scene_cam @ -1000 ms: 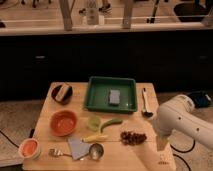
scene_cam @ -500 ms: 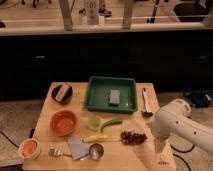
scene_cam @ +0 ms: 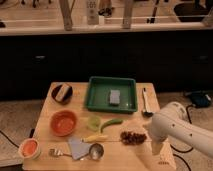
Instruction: Place grapes in red bowl
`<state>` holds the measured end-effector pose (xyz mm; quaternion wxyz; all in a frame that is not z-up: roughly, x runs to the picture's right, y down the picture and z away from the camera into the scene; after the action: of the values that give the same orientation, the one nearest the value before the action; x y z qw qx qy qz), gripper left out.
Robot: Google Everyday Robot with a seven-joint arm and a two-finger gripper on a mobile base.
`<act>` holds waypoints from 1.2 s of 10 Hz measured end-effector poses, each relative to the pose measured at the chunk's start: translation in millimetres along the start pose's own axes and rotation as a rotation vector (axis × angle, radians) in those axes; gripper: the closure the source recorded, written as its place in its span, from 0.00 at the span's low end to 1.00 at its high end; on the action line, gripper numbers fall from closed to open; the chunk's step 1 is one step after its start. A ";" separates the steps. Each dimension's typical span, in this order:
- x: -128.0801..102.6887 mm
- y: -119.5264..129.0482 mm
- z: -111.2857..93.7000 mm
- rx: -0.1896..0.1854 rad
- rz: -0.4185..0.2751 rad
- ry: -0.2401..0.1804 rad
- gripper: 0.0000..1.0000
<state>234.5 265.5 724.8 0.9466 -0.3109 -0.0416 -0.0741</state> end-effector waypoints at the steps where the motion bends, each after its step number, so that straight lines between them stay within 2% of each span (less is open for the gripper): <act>1: -1.2 0.4 1.5 -0.001 -0.004 -0.002 0.20; 6: -9.2 0.7 13.8 -0.002 -0.039 -0.010 0.20; 12: -14.0 -0.5 19.0 -0.005 -0.075 -0.016 0.20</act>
<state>220.1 278.0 738.6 0.9421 -0.3120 -0.0609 -0.1071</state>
